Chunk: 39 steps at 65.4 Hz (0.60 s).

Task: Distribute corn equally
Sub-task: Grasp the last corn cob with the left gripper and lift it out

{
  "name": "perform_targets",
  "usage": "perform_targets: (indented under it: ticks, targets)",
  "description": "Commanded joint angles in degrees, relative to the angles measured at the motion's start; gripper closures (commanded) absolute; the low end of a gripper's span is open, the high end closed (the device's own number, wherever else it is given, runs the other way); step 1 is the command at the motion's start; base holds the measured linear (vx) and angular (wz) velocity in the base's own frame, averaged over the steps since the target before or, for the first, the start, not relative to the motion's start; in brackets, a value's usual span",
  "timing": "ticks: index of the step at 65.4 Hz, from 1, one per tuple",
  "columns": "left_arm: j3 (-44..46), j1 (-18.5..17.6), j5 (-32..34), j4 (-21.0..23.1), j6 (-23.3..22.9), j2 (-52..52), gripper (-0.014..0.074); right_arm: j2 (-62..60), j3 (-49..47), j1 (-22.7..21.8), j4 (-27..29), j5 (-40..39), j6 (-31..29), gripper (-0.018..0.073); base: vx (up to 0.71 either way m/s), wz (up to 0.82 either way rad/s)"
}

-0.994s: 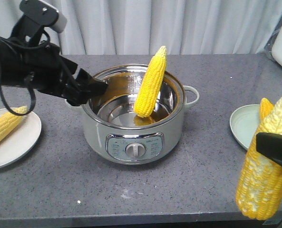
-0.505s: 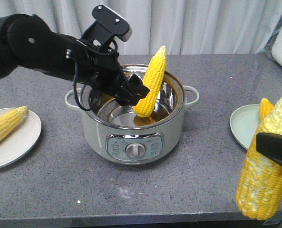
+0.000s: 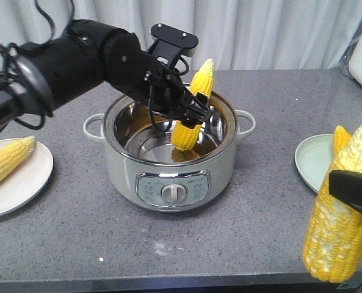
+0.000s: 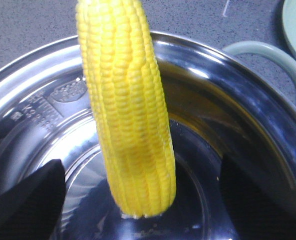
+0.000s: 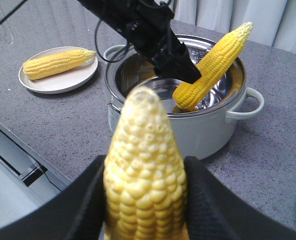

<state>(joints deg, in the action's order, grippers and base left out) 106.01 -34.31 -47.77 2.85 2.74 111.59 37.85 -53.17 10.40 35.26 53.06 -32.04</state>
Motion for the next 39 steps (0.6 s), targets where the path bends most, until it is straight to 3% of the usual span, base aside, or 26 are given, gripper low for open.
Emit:
perform_targets:
  ticks: [1, 13, 39]
  targets:
    - [3.77, -0.34, 3.03, -1.16, -2.74, -1.03, 0.0004, 0.07, -1.32, -0.42, 1.58, -3.54, -0.56, 0.0305, 0.0, 0.0]
    - [6.44, -0.26, 3.4, -5.15, -7.06, 2.26, 0.0004, 0.07, -1.32, -0.42, 1.58, -3.49, -0.56, 0.0305, 0.0, 0.0]
    - [6.86, -0.26, 8.63, -3.61, -7.26, 7.5, 0.0004, 0.07, -1.32, -0.42, 1.53, -3.49, -0.56, 0.0305, 0.0, 0.0]
